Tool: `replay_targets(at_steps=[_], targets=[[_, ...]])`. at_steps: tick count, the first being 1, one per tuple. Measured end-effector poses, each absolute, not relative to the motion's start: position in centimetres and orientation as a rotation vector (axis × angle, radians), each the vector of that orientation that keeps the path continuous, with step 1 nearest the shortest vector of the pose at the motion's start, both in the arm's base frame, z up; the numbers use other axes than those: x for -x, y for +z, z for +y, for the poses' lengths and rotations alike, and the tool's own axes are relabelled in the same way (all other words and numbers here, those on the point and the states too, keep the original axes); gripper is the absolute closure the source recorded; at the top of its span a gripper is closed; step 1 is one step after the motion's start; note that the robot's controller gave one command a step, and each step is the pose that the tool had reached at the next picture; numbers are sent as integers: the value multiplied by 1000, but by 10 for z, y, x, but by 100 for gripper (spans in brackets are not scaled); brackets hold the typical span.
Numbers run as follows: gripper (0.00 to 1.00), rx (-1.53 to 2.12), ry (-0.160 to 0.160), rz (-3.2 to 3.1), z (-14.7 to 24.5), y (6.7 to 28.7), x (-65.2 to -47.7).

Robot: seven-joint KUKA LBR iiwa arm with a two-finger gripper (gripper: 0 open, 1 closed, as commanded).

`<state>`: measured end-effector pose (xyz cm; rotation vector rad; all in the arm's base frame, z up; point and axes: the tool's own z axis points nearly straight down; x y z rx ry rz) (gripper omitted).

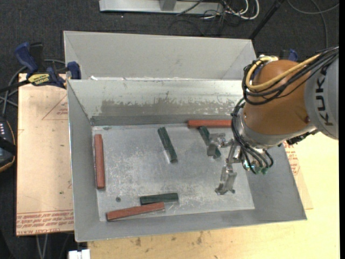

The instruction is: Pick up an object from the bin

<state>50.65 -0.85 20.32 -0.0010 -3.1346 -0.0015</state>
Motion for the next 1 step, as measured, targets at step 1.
replay_targets(at_steps=[1], targets=[[0, -198, -5, -3130, 45, 139, -508]])
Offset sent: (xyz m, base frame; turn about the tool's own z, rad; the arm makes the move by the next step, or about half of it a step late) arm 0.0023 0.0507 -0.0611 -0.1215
